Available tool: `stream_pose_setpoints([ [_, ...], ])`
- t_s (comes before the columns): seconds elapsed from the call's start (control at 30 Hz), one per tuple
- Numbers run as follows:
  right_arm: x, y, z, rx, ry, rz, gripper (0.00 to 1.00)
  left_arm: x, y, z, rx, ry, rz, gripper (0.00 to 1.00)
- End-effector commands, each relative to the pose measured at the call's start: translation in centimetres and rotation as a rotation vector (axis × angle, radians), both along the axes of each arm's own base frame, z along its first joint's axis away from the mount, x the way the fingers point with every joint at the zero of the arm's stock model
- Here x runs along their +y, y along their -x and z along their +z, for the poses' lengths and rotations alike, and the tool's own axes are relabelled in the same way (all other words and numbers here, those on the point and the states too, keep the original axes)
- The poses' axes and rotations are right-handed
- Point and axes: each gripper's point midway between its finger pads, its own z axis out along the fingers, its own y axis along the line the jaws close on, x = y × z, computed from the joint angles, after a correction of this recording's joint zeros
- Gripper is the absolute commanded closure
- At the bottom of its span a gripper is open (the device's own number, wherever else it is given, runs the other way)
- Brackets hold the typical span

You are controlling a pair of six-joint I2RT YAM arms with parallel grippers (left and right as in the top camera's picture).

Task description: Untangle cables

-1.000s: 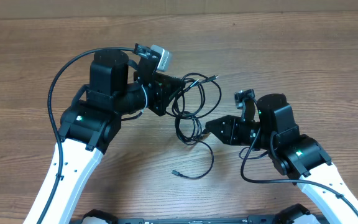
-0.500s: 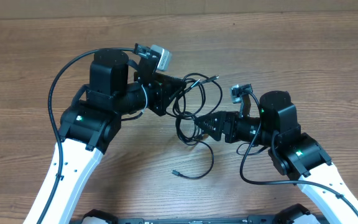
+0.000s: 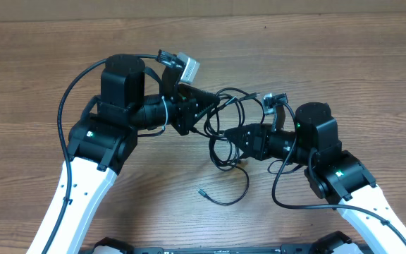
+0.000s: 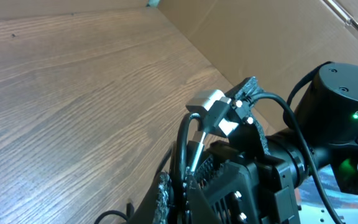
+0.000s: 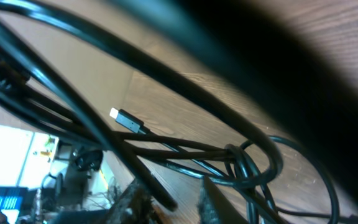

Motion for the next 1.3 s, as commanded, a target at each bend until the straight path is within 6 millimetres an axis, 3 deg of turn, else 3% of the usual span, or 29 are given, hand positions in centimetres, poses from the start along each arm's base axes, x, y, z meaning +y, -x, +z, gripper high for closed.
stream_pose_setpoints([
  [0.0, 0.1, -0.3, 1.0, -0.033, -0.005, -0.001, 0.79, -0.2, 0.4, 1.3, -0.004, 0.036, -0.025, 0.96],
  [0.43, -0.9, -0.7, -0.5, 0.006, 0.057, -0.069, 0.96, -0.1, 0.3, 1.2, -0.002, 0.031, -0.016, 0.96],
  [0.8, -2.2, -0.3, -2.9, 0.088, 0.144, -0.125, 0.96, 0.3, -0.5, 0.9, -0.004, 0.01, 0.034, 0.96],
  [1.0, -2.2, -0.3, -3.0, 0.092, 0.144, -0.124, 0.96, 0.6, -0.9, 0.6, -0.005, -0.007, 0.064, 0.96],
  [1.03, -2.2, -0.3, -3.0, 0.092, 0.144, -0.124, 0.94, 0.7, -1.1, 0.5, -0.002, -0.012, 0.077, 0.96],
  [1.1, -2.1, -0.2, -2.9, 0.093, 0.139, -0.117, 0.8, 1.1, -1.5, 0.3, 0.022, -0.018, 0.117, 0.96],
  [1.27, -2.1, -0.2, -2.9, 0.102, 0.133, -0.12, 0.25, 2.0, -2.4, -0.6, 0.089, -0.032, 0.218, 0.96],
])
